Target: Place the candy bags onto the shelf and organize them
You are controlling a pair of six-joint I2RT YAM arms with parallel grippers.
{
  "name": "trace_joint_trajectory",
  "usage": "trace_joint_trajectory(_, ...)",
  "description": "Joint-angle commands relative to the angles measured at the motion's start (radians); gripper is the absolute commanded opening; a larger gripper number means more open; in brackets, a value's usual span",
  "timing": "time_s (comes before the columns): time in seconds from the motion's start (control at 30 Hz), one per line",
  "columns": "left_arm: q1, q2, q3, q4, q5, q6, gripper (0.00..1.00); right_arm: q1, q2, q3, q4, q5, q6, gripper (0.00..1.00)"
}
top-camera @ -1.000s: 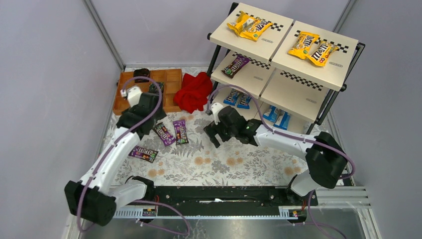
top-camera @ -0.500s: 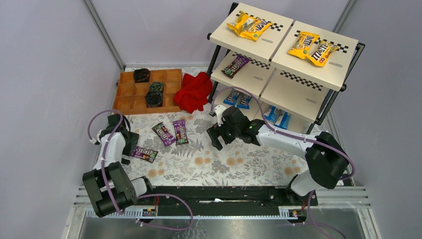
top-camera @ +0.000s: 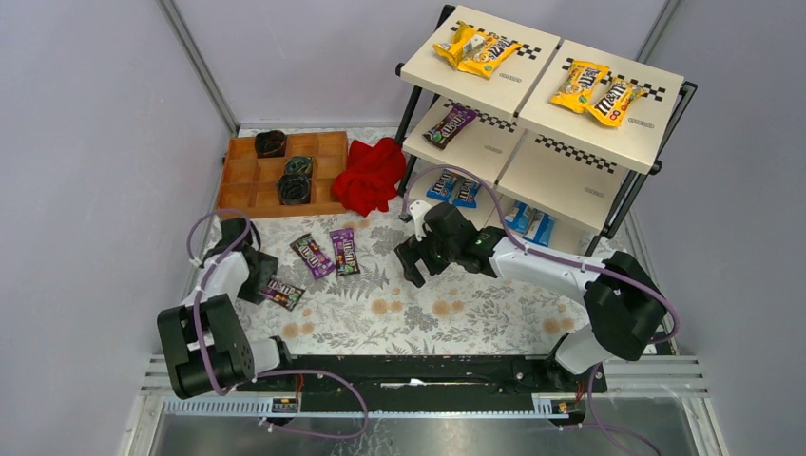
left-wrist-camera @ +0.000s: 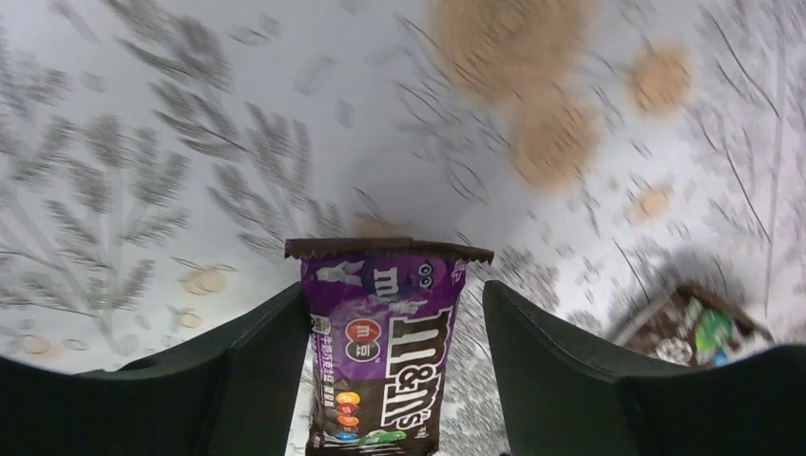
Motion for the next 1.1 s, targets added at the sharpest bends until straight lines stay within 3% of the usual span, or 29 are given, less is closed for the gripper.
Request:
trace_joint_trajectory(0.0, -0.153, 0.021, -0.089, 0.071, 0.087, -0.073, 0.69, -0.003, 0.018, 0.050, -0.019, -0.038, 0.021, 1.00)
trace_joint_trajectory(0.4, -0.679, 0.031, -0.184, 0.222, 0.135, -0.365, 0.52, -0.001, -0.010, -0.020, 0.014, -0.040, 0.090, 1.00)
trace_joint_trajectory(0.67, -0.988, 0.192, -0.035, 0.293, 0.092, -0.389, 0.49, -0.002, -0.081, -0.090, 0.019, 0.024, 0.126, 1.00)
trace_joint_trajectory(0.8, -1.068, 0.257, -0.011, 0.346, 0.116, -0.371, 0.50, 0.000, -0.133, -0.127, 0.030, 0.017, 0.099, 1.00)
trace_joint_trajectory(0.93, -1.070, 0.253, 0.021, 0.327, 0.116, -0.252, 0.64, 0.000, -0.232, -0.216, 0.092, 0.058, 0.052, 1.00)
trace_joint_trajectory(1.07, -1.068, 0.067, 0.013, 0.310, 0.047, -0.125, 0.86, 0.000, -0.304, -0.262, 0.127, 0.150, 0.031, 1.00)
